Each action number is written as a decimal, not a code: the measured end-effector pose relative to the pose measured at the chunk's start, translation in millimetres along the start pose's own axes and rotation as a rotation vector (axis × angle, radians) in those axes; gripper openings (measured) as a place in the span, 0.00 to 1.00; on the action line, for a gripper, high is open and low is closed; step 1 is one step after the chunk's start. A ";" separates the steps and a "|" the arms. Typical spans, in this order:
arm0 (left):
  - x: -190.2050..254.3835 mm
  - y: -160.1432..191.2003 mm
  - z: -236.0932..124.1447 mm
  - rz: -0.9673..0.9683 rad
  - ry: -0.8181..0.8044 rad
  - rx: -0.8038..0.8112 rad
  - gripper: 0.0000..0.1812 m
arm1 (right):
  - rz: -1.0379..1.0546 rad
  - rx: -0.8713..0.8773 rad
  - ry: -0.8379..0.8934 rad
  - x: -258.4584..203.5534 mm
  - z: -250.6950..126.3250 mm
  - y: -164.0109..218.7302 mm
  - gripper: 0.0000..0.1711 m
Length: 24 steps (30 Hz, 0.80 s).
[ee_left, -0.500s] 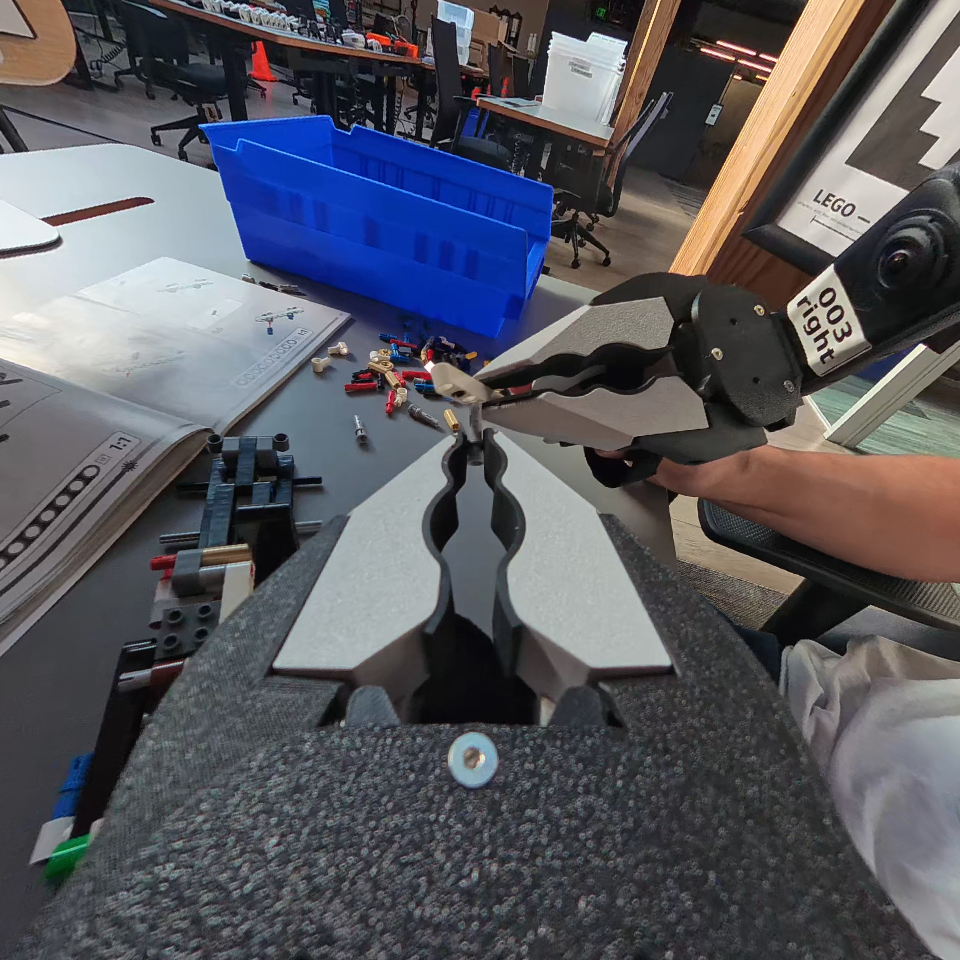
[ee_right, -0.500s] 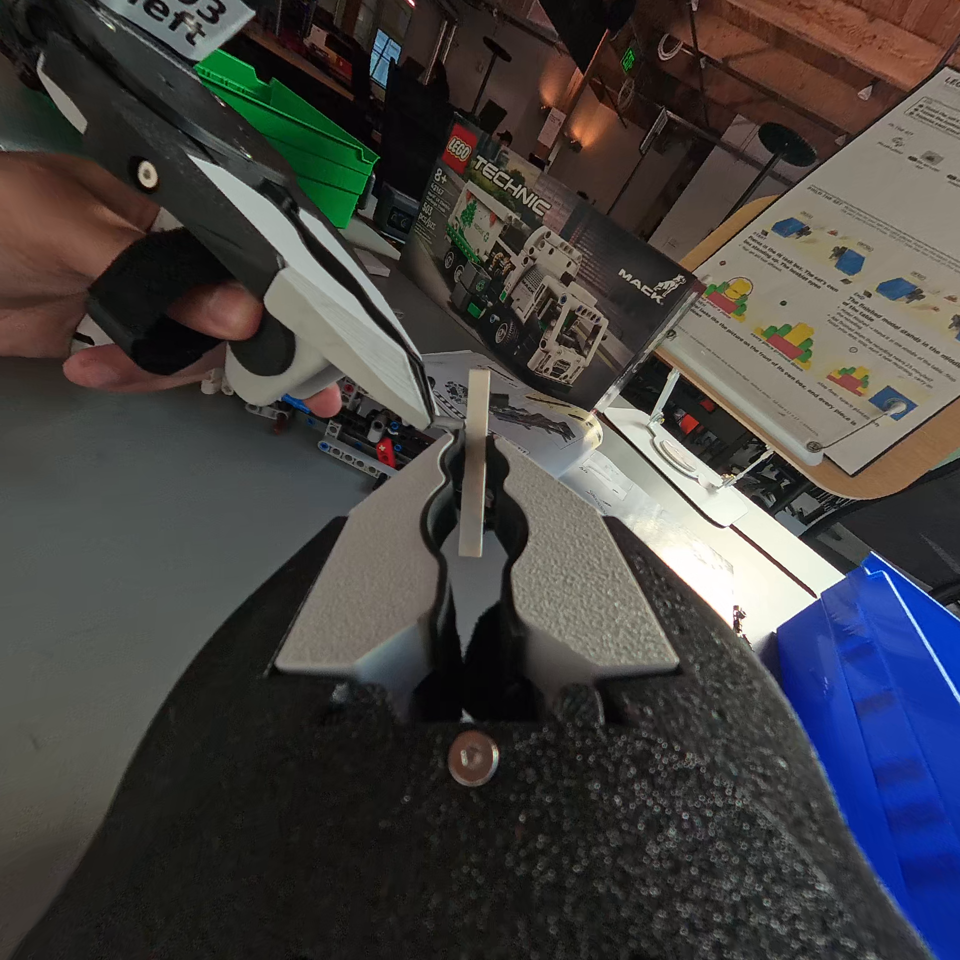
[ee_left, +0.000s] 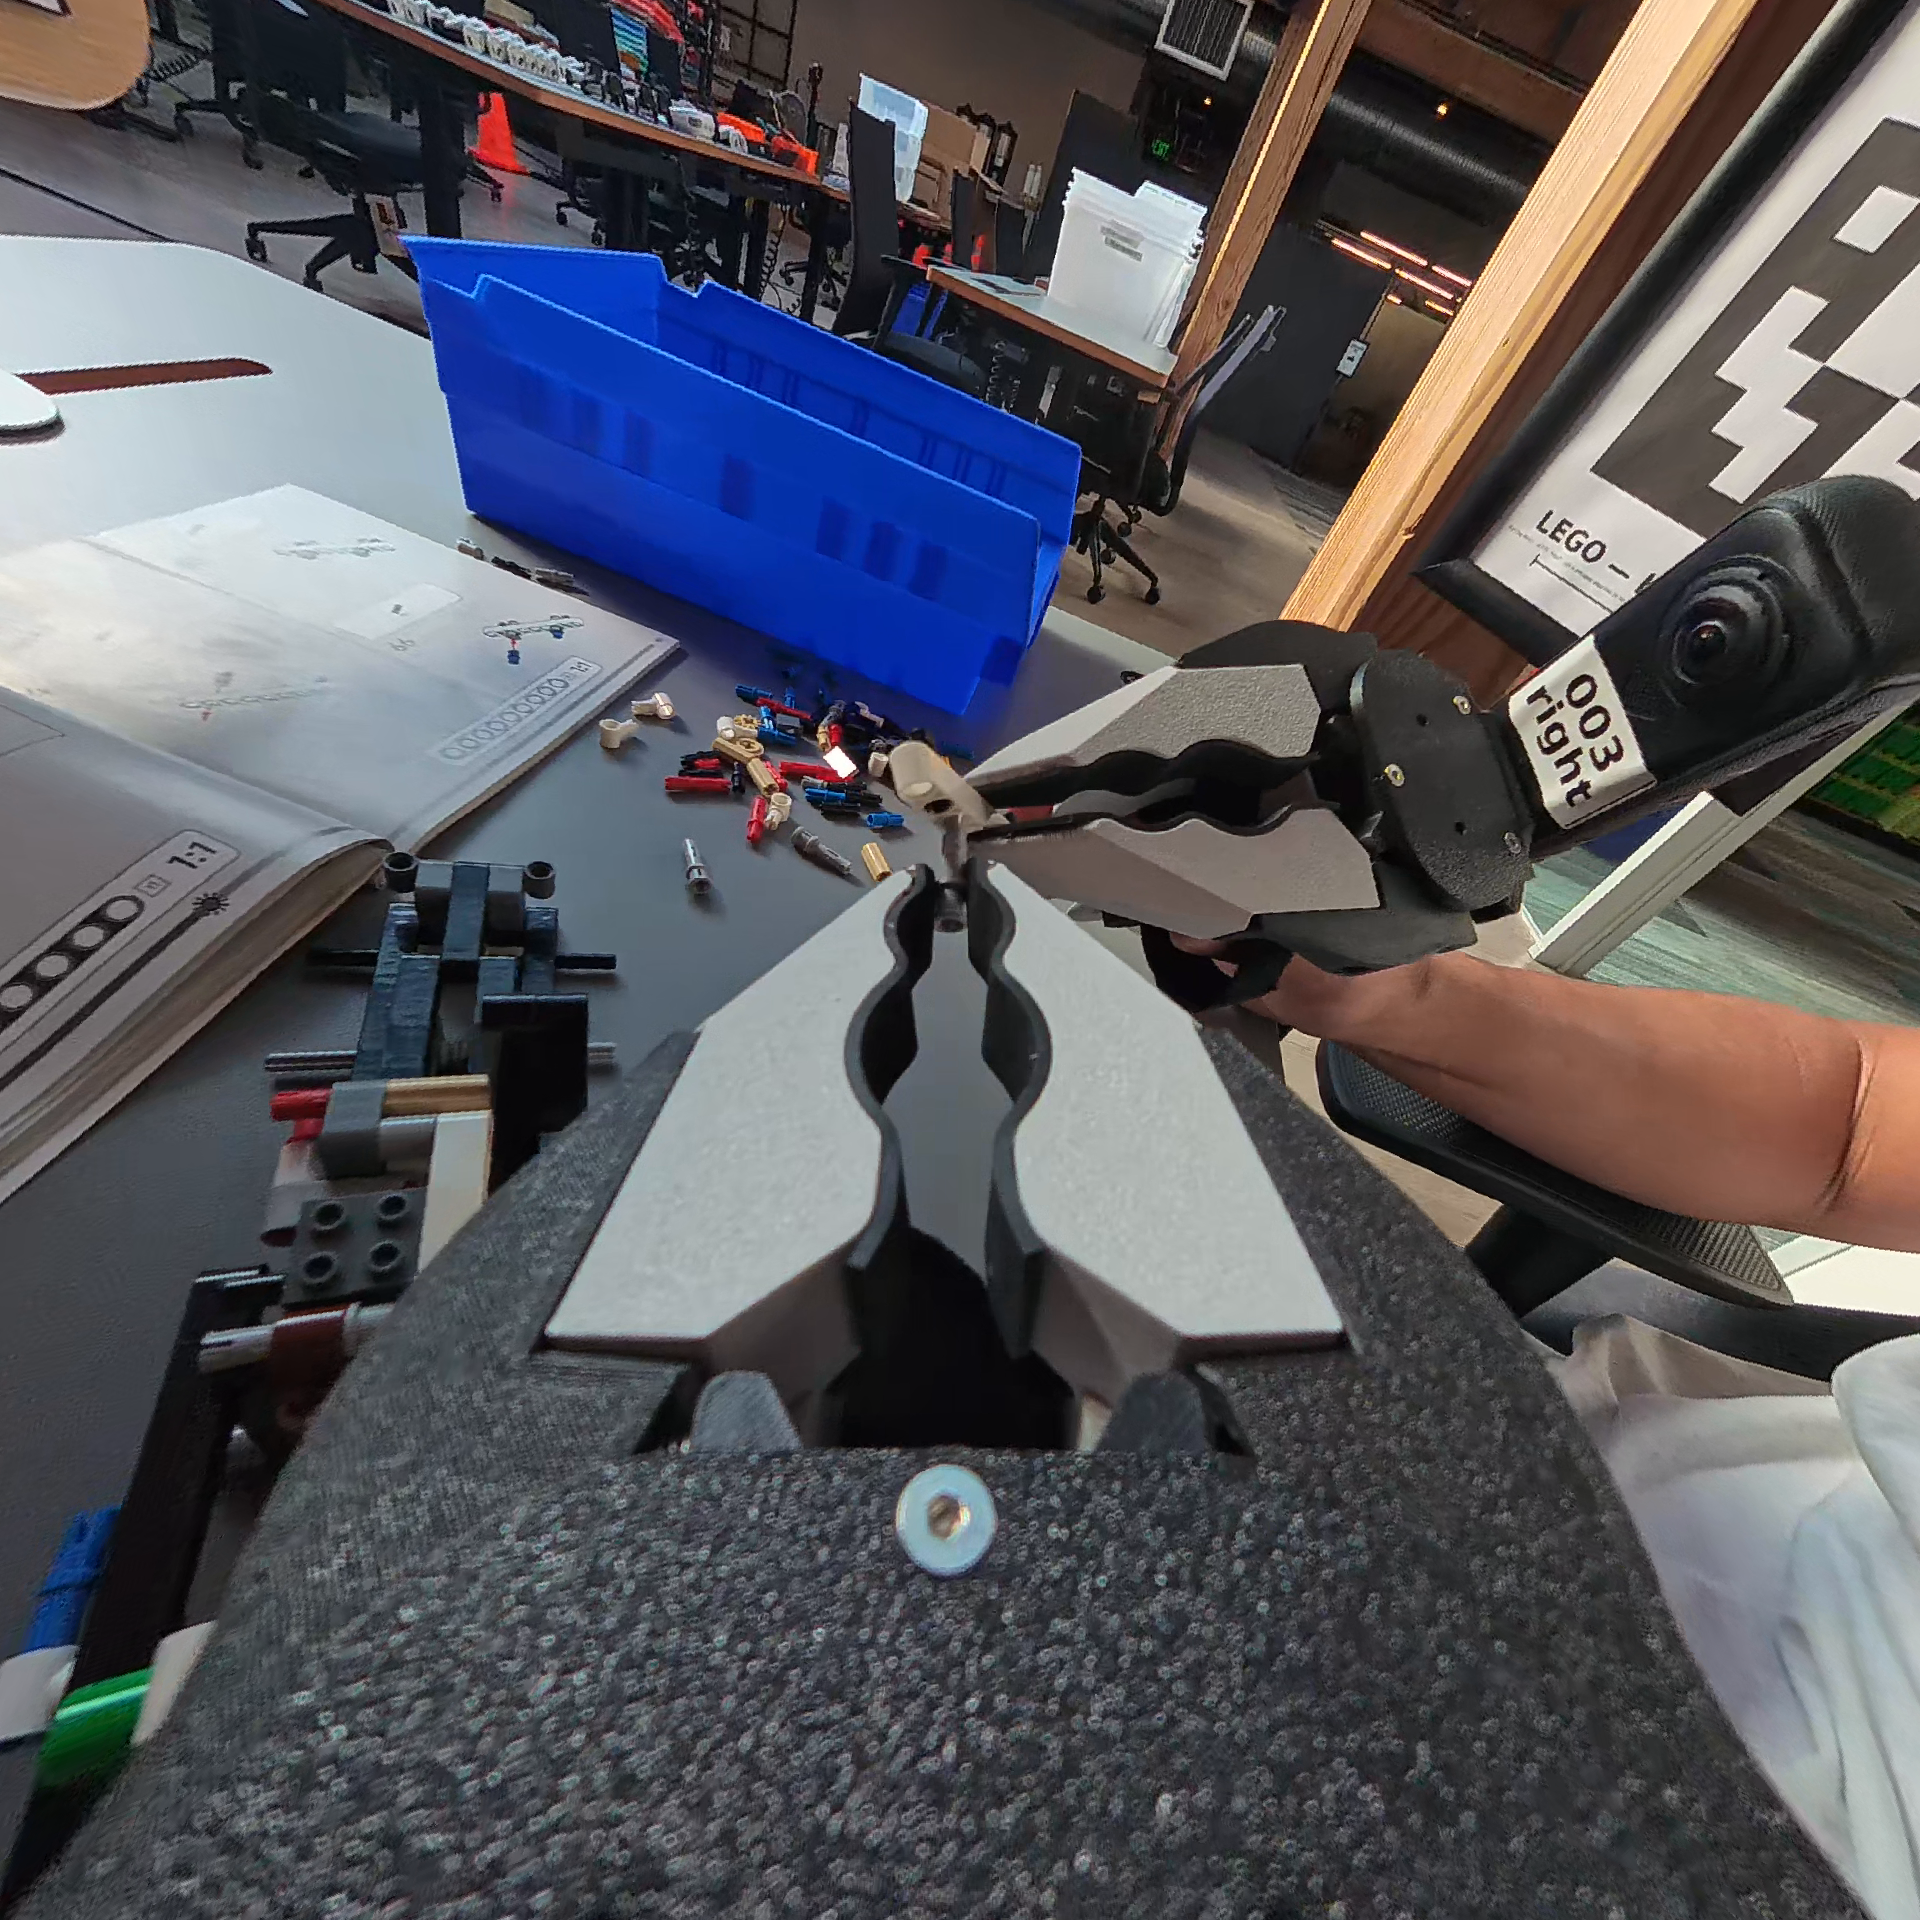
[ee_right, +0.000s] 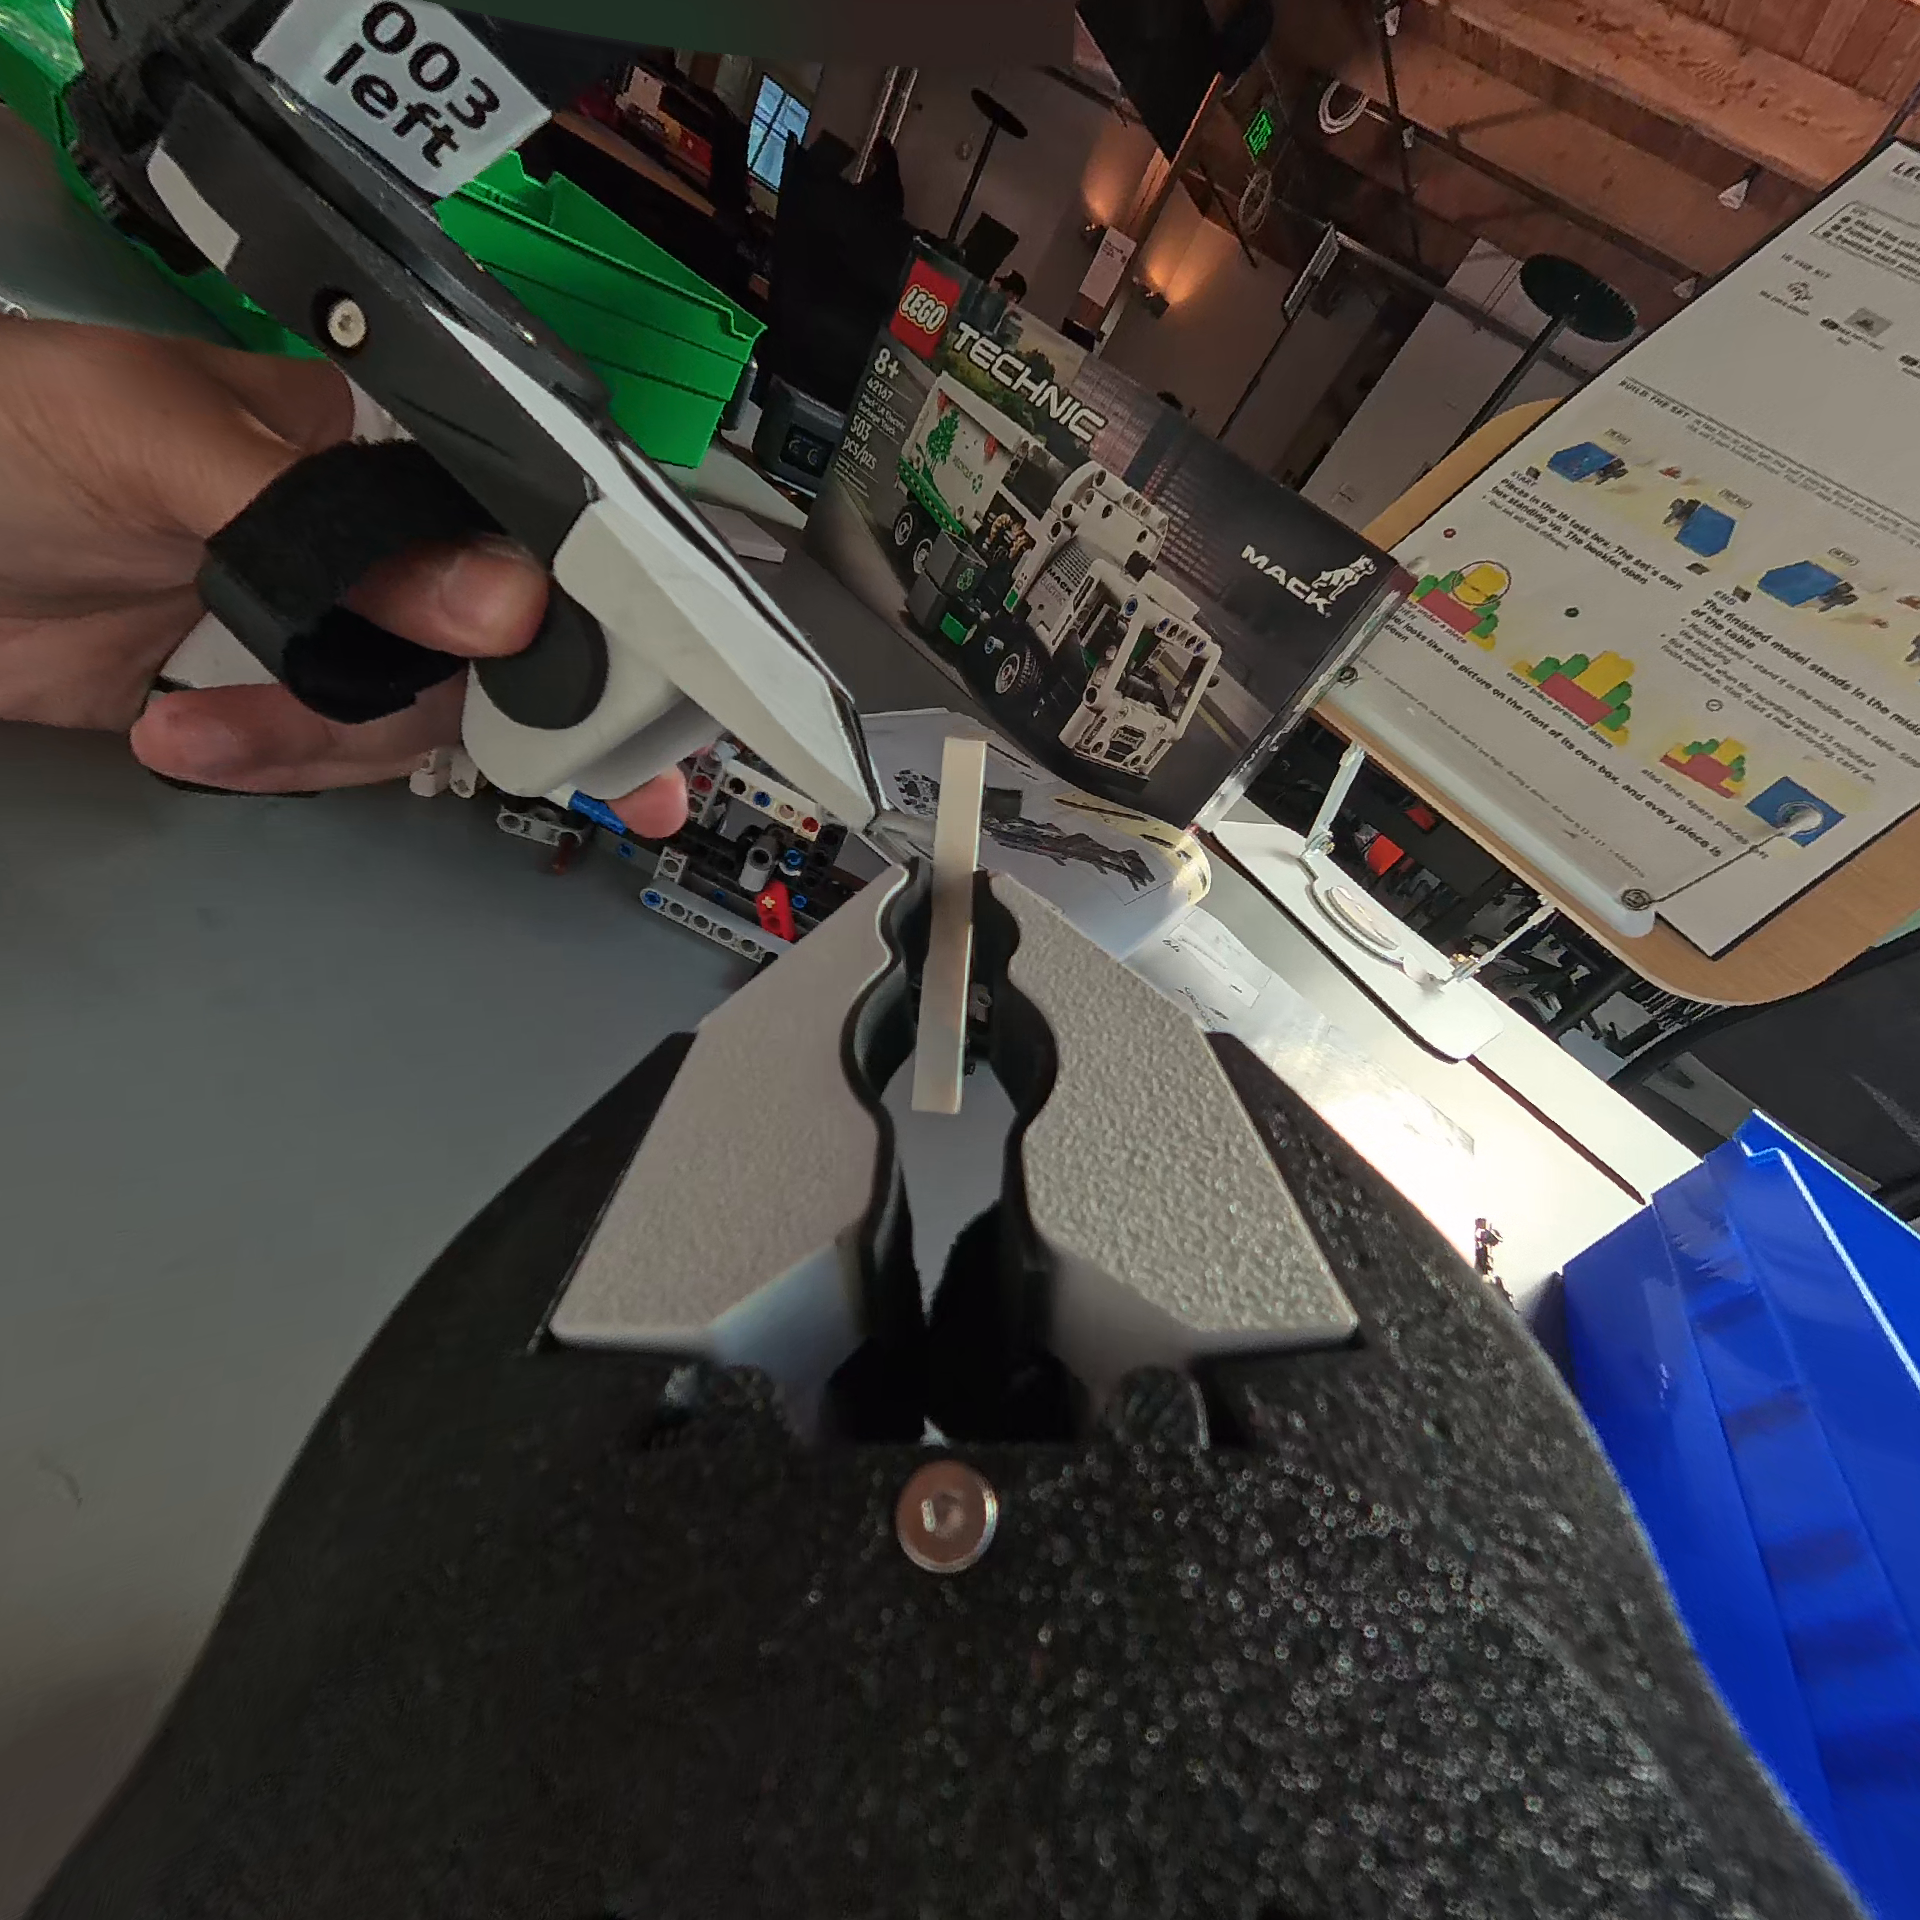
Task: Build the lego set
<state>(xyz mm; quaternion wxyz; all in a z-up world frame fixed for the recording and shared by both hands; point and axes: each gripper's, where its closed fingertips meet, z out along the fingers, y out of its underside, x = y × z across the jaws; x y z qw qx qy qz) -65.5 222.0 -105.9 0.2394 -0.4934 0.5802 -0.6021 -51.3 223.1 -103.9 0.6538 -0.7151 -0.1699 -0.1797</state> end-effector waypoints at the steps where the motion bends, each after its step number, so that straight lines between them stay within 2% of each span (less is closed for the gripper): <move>1: 0.2 -0.9 -0.1 0.006 -0.004 0.006 0.02 | 0.008 0.002 -0.006 -0.3 -0.1 -0.3 0.03; 15: 1.0 -4.8 1.2 0.021 -0.021 0.030 0.02 | -0.051 0.014 0.039 2.5 -1.6 -3.1 0.03; 24: 3.5 -6.1 1.9 -0.154 0.086 0.076 0.02 | -0.135 0.027 0.089 4.3 -3.4 -6.3 0.04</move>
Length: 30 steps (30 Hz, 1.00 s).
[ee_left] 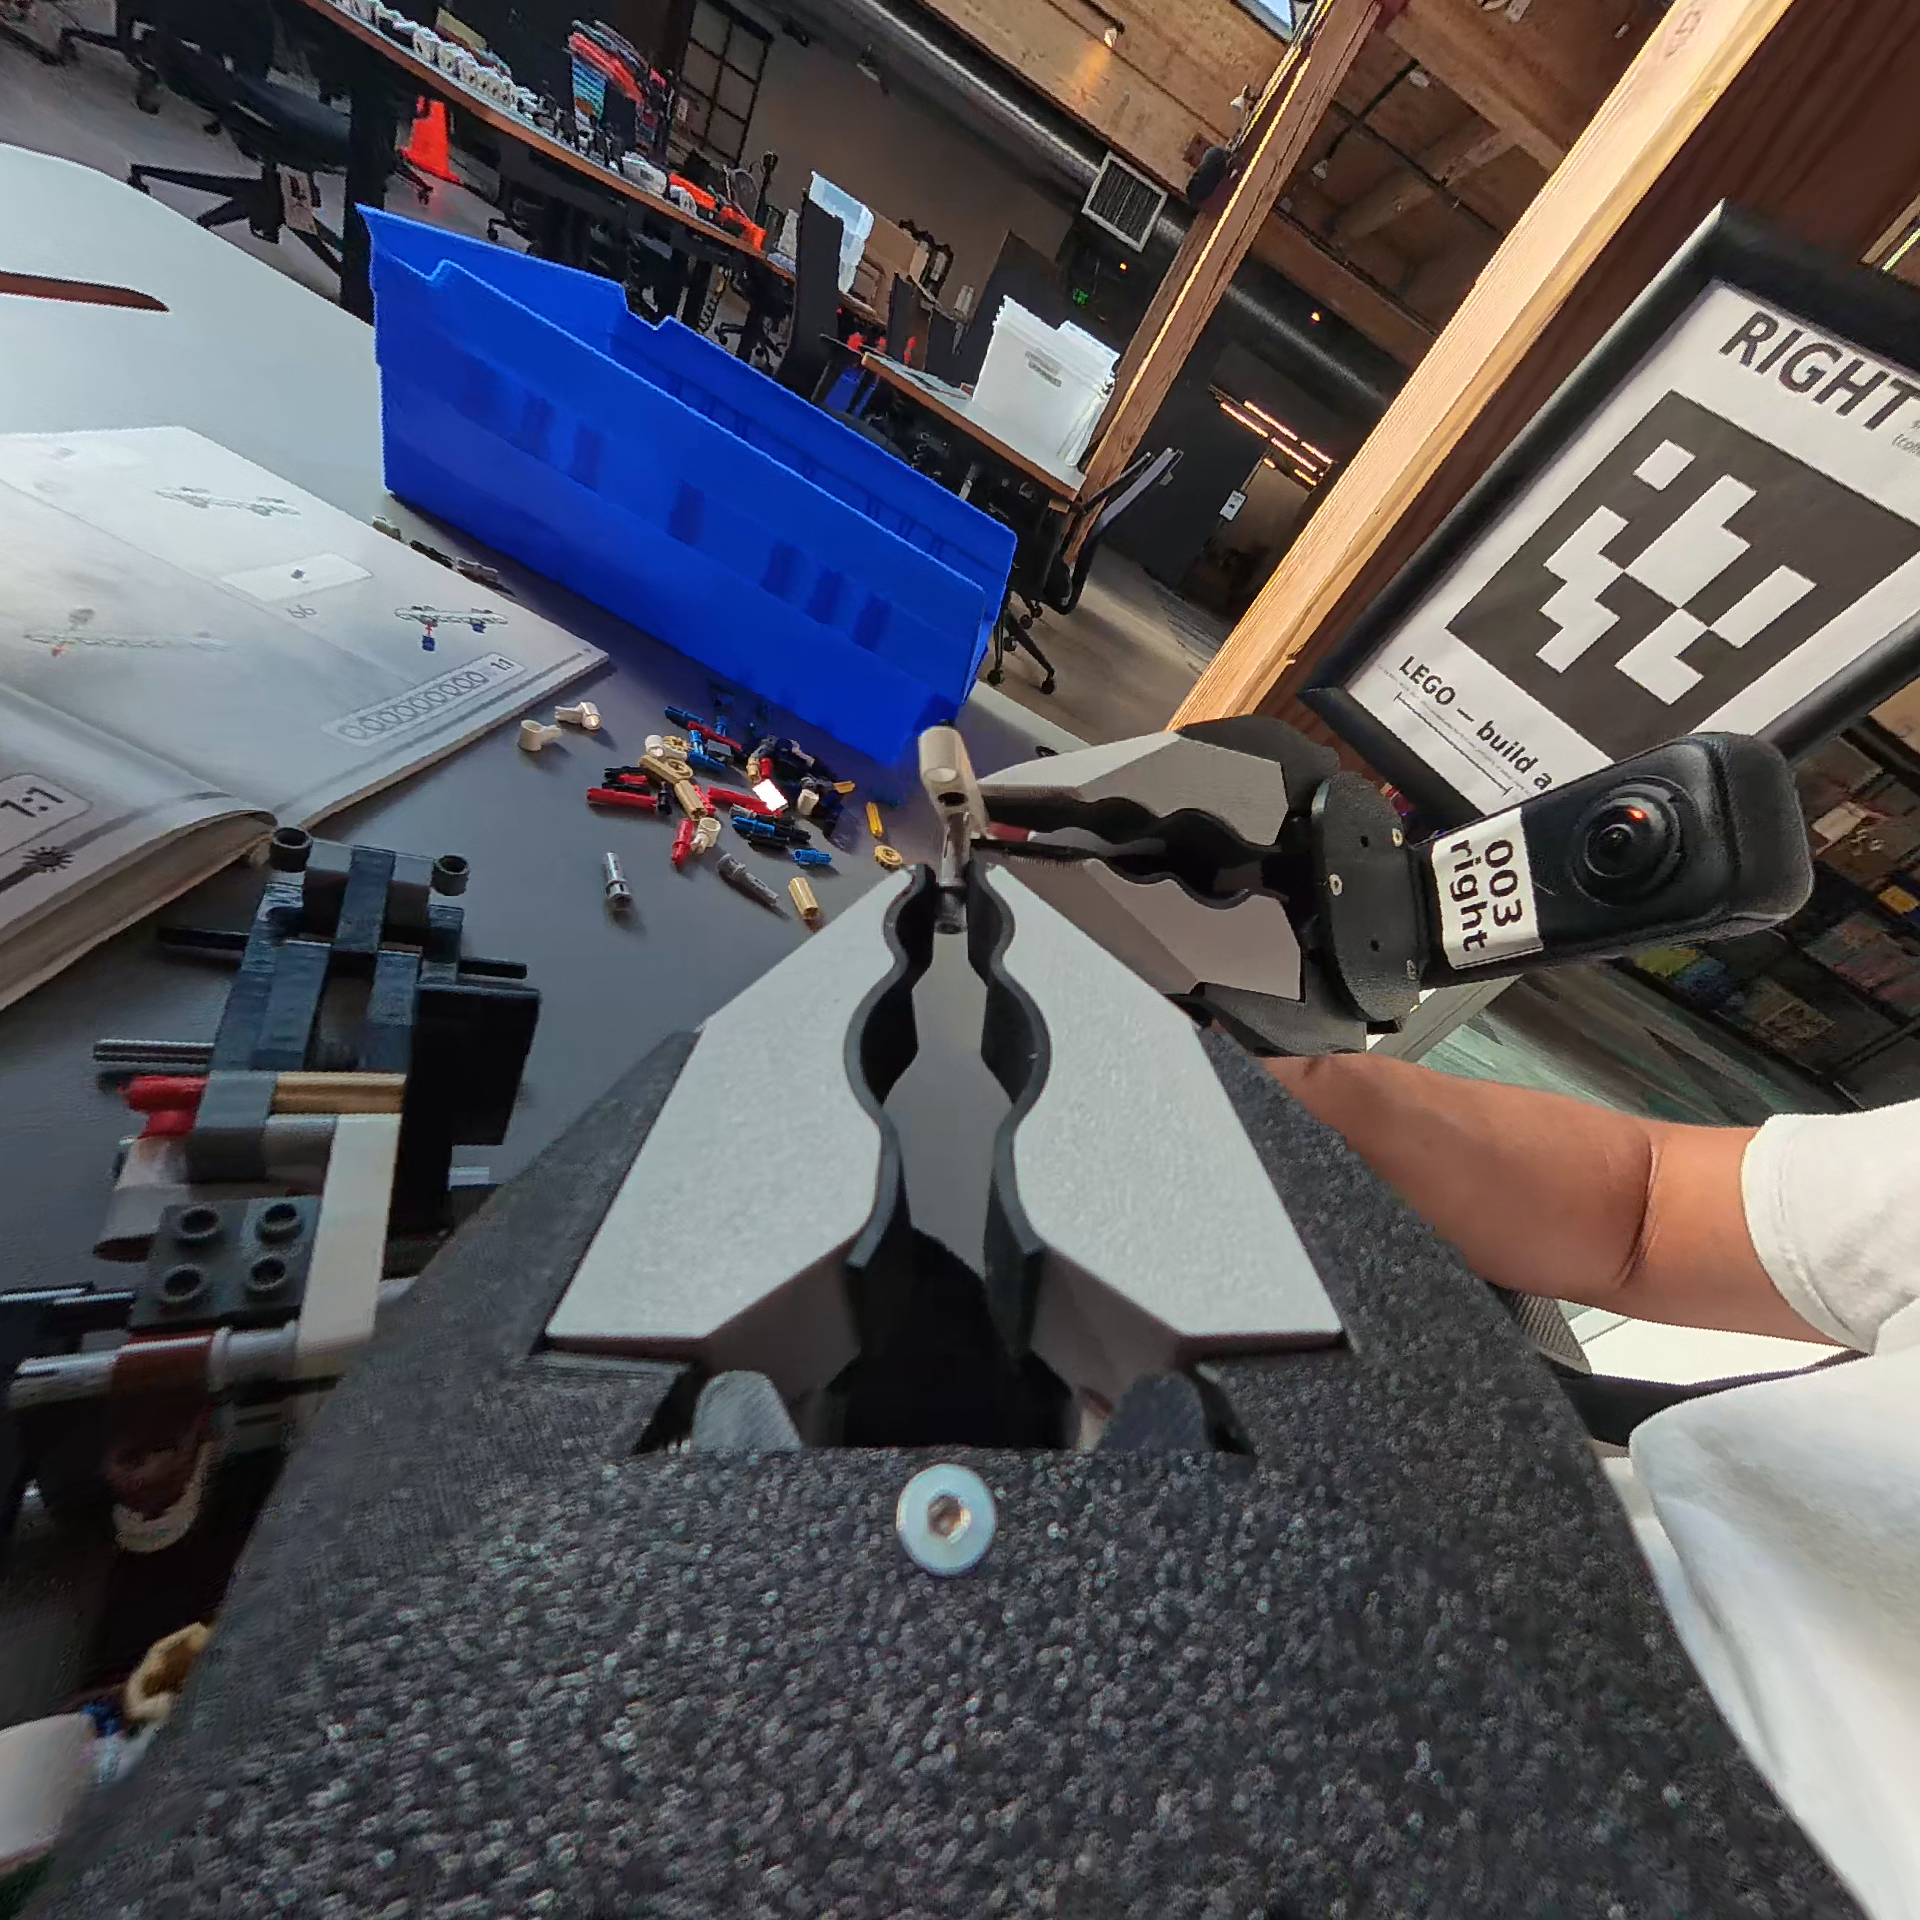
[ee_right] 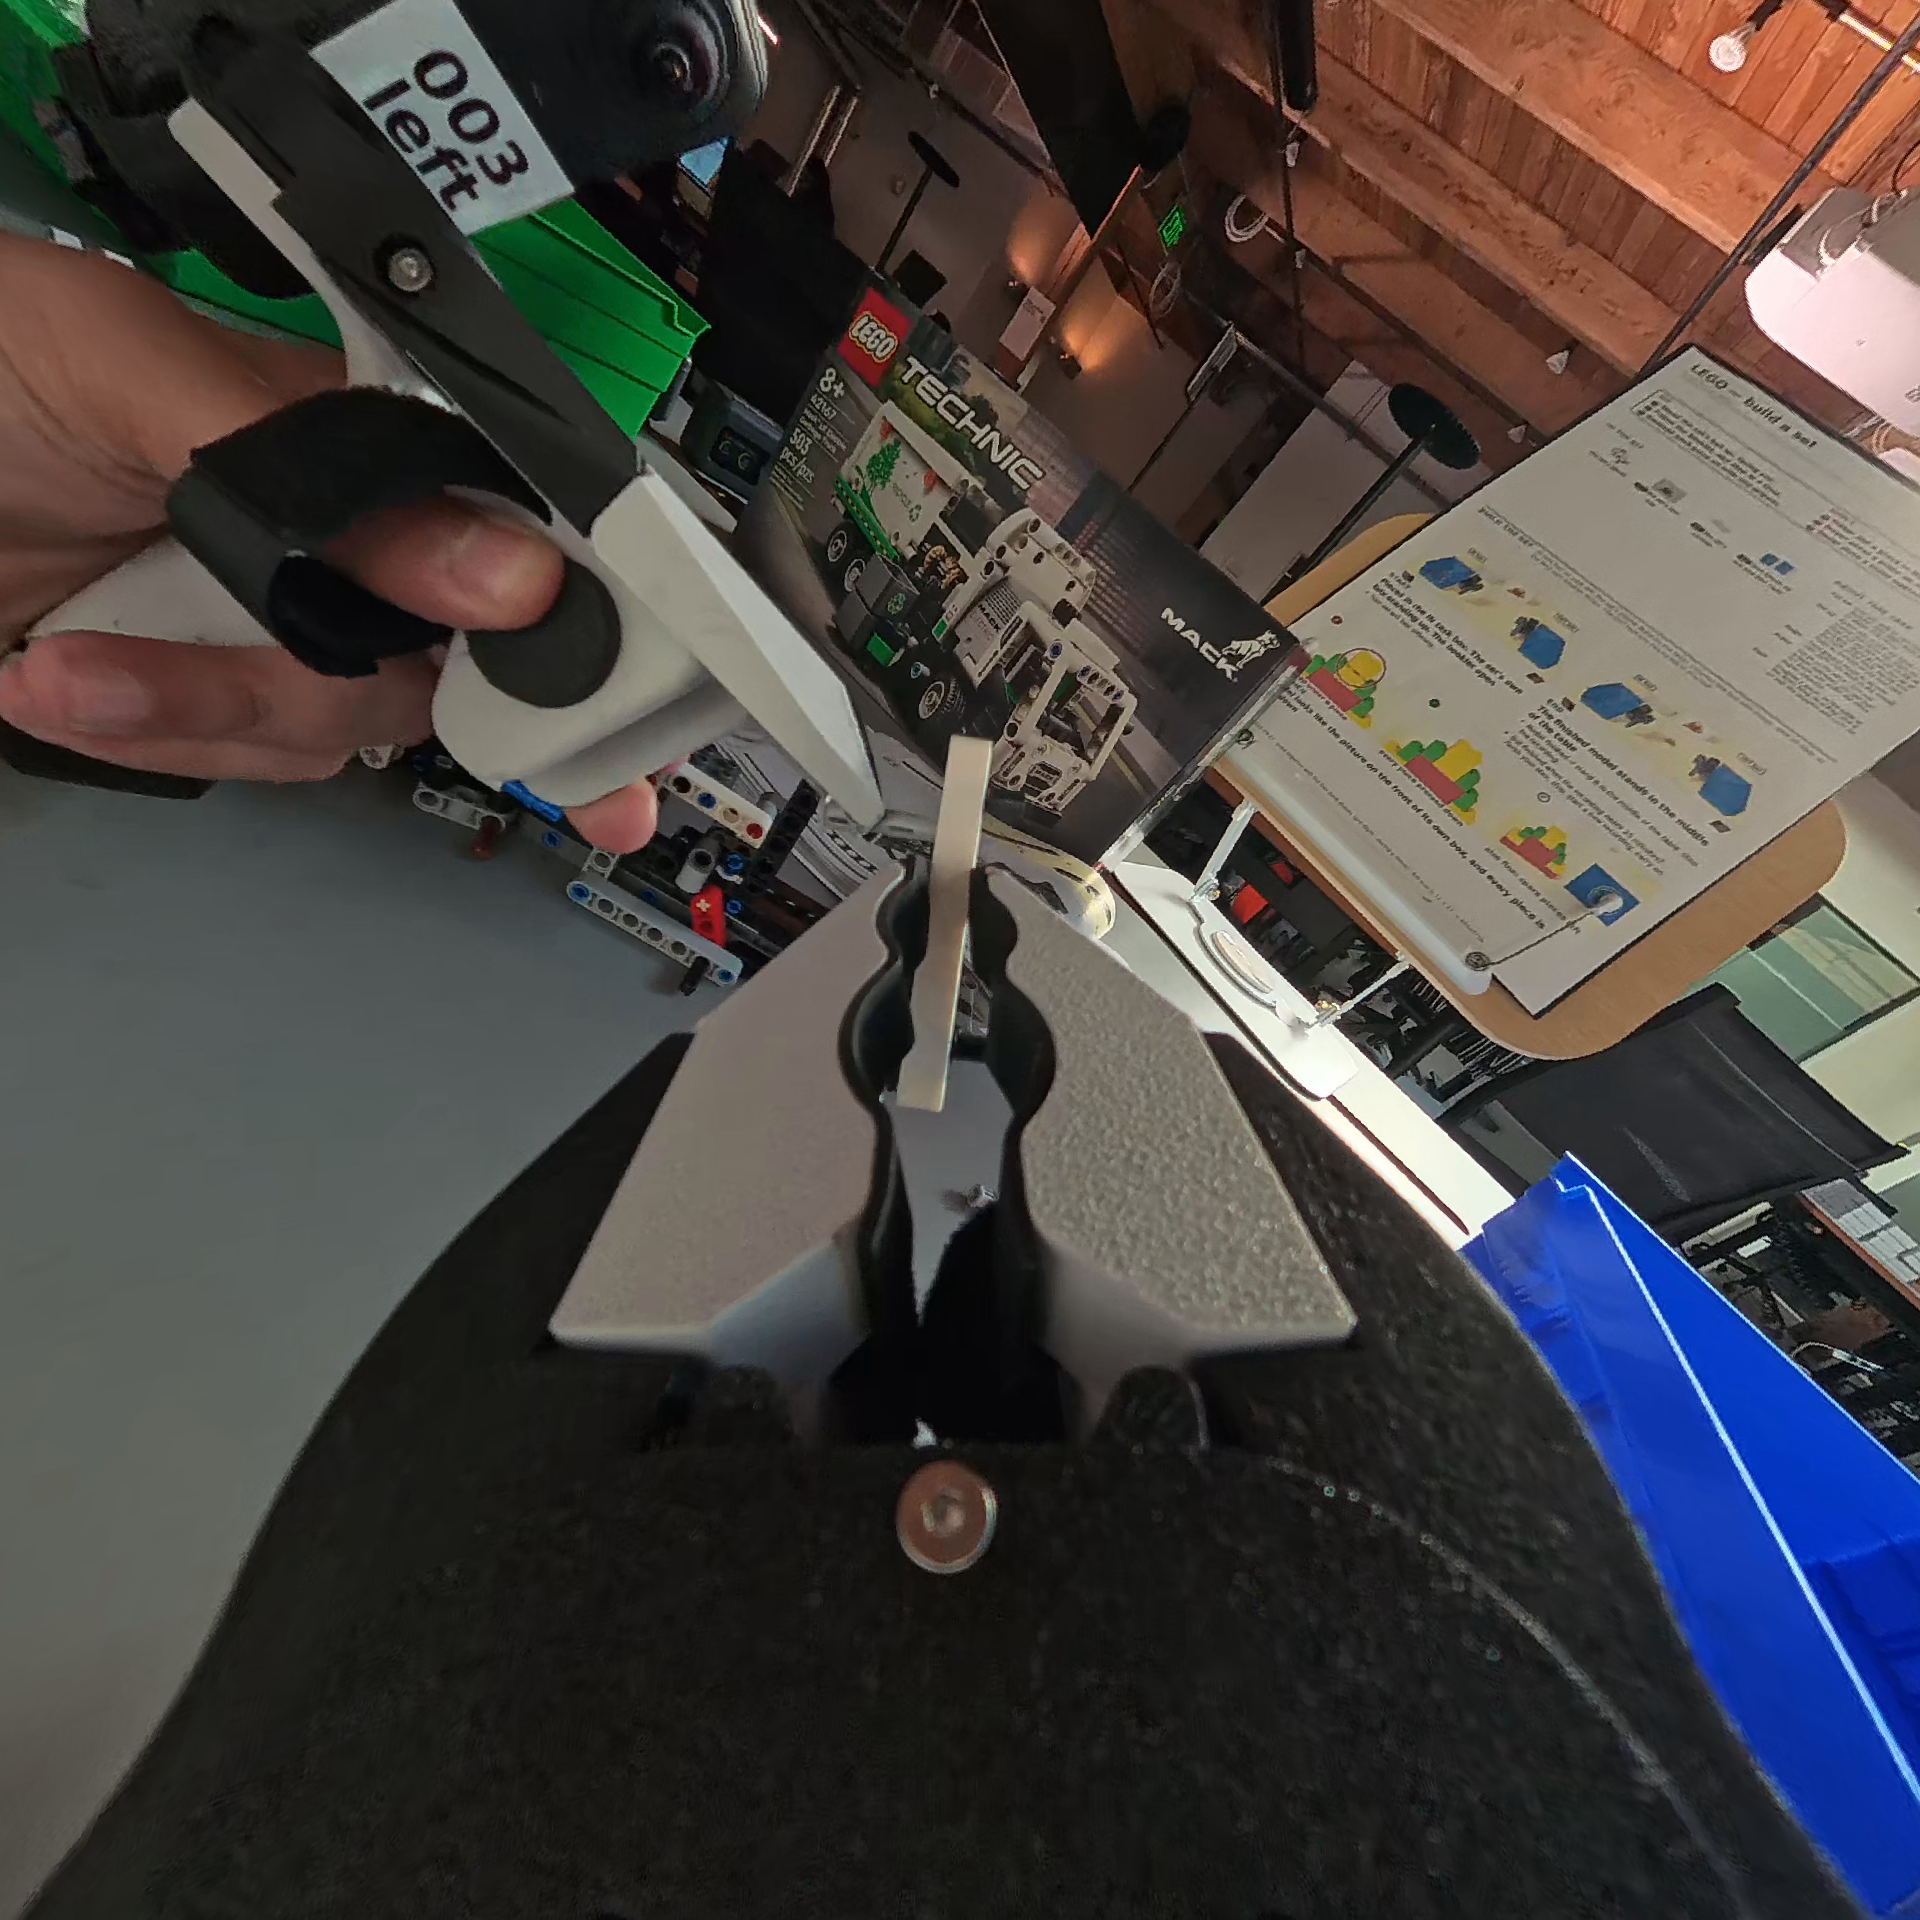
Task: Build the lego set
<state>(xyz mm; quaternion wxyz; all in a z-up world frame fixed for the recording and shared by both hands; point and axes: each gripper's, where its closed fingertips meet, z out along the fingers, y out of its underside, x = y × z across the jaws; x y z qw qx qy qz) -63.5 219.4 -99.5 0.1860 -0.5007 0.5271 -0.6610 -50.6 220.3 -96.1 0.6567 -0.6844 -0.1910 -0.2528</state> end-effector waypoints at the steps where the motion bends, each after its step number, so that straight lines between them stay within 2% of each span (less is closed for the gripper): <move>1: 1.0 -0.7 0.0 -0.019 0.016 0.007 0.02 | 0.000 0.008 0.003 0.6 -0.6 -1.3 0.04; 14: 10.2 -4.3 -3.4 -0.131 0.122 0.026 0.02 | -0.126 0.054 0.066 1.2 -5.8 -11.6 0.04; 22: 32.0 -12.8 -7.1 -0.234 0.303 0.070 0.01 | -0.196 0.153 0.142 5.0 -17.3 -30.8 0.03; 30: 38.4 -14.9 -8.1 -0.247 0.331 0.055 0.02 | -0.236 0.191 0.186 7.7 -22.0 -38.5 0.03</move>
